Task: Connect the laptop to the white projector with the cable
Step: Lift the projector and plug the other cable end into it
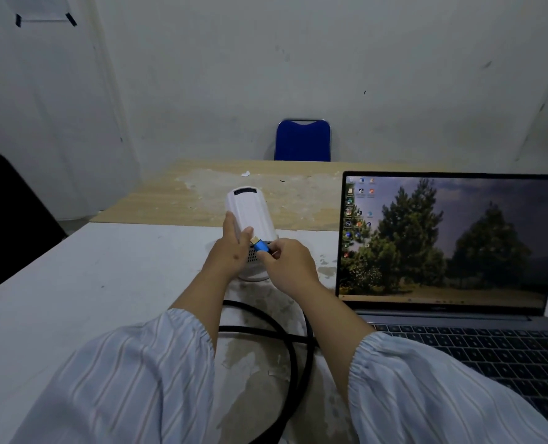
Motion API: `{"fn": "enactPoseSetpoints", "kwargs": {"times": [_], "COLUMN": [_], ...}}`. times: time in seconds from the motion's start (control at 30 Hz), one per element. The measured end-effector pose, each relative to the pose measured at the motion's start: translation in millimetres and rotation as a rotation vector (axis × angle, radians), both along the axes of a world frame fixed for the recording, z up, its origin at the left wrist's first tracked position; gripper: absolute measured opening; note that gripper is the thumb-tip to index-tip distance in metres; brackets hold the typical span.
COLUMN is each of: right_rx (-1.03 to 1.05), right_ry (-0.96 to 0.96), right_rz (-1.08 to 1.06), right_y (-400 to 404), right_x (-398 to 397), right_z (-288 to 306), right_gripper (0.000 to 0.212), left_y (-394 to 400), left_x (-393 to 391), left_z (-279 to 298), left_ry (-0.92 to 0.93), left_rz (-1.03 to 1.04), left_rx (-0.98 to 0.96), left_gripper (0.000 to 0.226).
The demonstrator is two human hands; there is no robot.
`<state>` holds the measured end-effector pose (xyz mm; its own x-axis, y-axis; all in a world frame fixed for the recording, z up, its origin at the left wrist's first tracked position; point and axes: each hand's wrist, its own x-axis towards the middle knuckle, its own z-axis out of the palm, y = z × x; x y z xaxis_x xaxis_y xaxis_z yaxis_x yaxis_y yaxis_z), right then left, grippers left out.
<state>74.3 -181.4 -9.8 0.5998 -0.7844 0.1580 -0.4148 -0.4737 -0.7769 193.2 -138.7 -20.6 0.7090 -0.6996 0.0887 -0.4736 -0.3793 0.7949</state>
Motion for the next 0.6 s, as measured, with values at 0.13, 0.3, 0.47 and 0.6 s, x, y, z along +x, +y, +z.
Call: {"fn": "enactPoseSetpoints", "kwargs": {"times": [0.13, 0.3, 0.47, 0.6], "right_rx": [-0.062, -0.112, -0.15, -0.124], "right_ry": [0.08, 0.178, 0.318, 0.337], "right_rz": [-0.065, -0.068, -0.058, -0.1], "right_y": [-3, -4, -10, -14], "right_x": [0, -1, -5, -8], "right_z": [0, 3, -1, -12], "right_gripper": [0.028, 0.032, 0.032, 0.035], "left_y": [0, -1, -4, -4], "left_x": [2, 2, 2, 3], "left_z": [2, 3, 4, 5], "left_ry": [0.002, 0.032, 0.039, 0.061], "left_rz": [-0.022, -0.045, -0.063, -0.079], "left_rx": [0.02, 0.004, -0.004, -0.014], "left_gripper": [0.065, 0.064, 0.066, 0.067]}}
